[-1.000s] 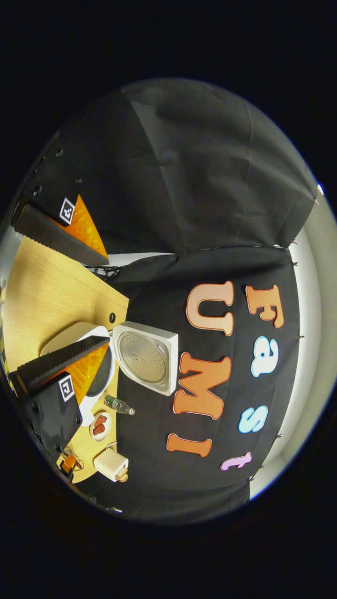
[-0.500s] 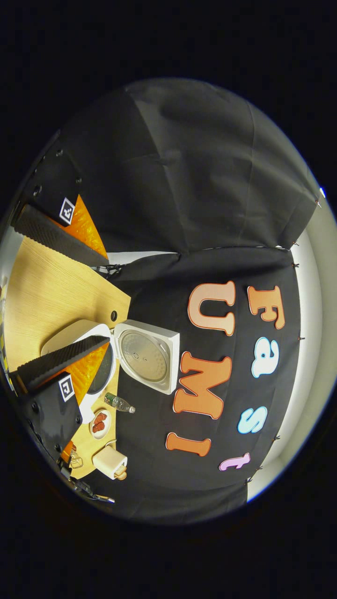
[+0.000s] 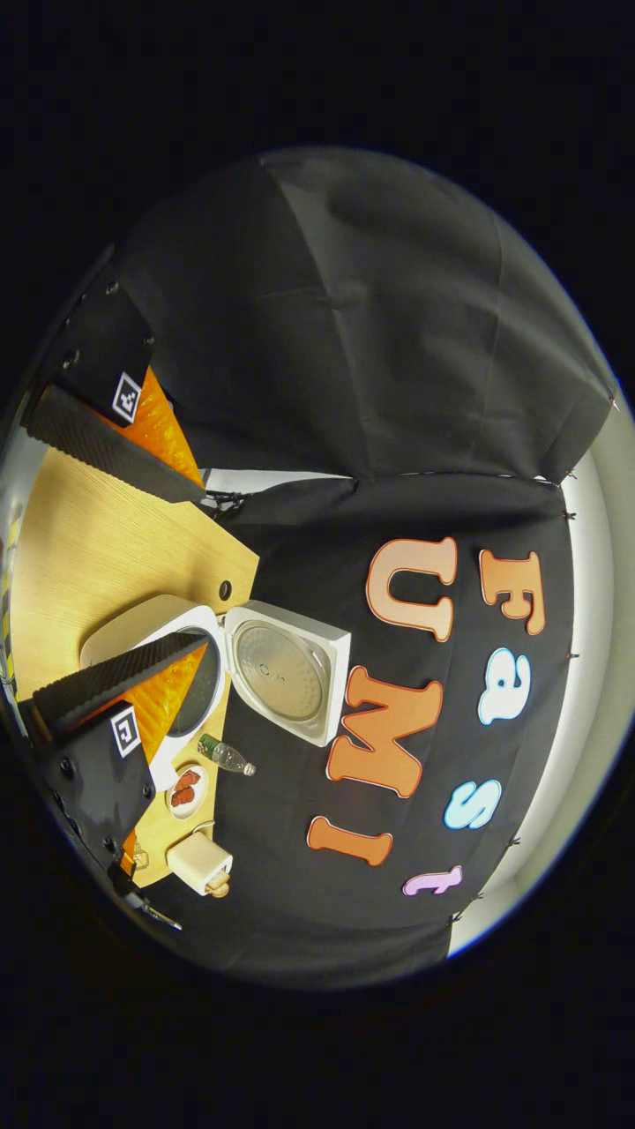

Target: Close the left gripper, press the button to open the rice cooker; take a wooden spoon from the chopstick holder with the right hand, scoop a spoonful of rice and pour it into the rice cooker, then put the wooden spoon back into the chopstick holder.

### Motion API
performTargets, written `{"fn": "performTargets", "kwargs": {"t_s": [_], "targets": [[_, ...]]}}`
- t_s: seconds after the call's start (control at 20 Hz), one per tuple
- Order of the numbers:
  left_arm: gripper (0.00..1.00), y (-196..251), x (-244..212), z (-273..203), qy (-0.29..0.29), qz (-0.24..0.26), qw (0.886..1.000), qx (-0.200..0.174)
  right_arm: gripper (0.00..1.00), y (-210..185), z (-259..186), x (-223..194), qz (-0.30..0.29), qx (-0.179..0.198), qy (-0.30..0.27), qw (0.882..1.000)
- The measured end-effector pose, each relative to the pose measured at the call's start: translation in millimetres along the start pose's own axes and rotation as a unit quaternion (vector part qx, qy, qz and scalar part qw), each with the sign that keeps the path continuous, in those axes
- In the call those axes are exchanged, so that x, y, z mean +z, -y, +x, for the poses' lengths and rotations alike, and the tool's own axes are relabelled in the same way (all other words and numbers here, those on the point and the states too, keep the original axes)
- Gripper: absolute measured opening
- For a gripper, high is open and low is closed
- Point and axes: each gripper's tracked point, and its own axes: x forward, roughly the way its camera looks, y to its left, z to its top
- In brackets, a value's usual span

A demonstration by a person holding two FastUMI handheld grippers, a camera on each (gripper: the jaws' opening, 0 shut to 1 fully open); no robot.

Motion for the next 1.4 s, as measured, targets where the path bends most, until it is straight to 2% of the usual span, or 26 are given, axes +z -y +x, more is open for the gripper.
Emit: {"fn": "performTargets", "kwargs": {"t_s": [0.35, 0.75, 0.9, 1.4], "targets": [[1.0, 9, 10, 1, 0.015, 0.001, 1.0, -0.006, 0.15, -14, -24, 44, 0.066, 0.027, 0.032, 0.997], [1.0, 19, 17, 5, 0.025, 0.01, 1.0, -0.013, 0.15, -36, -39, 68, 0.12, 0.043, 0.038, 0.991], [1.0, 24, 19, 8, 0.028, 0.012, 0.999, -0.018, 0.15, -62, -39, 72, 0.138, 0.058, 0.033, 0.988], [1.0, 26, 29, 25, 0.039, 0.011, 0.999, -0.018, 0.15, -153, -19, 98, 0.141, 0.112, 0.023, 0.983]]}}
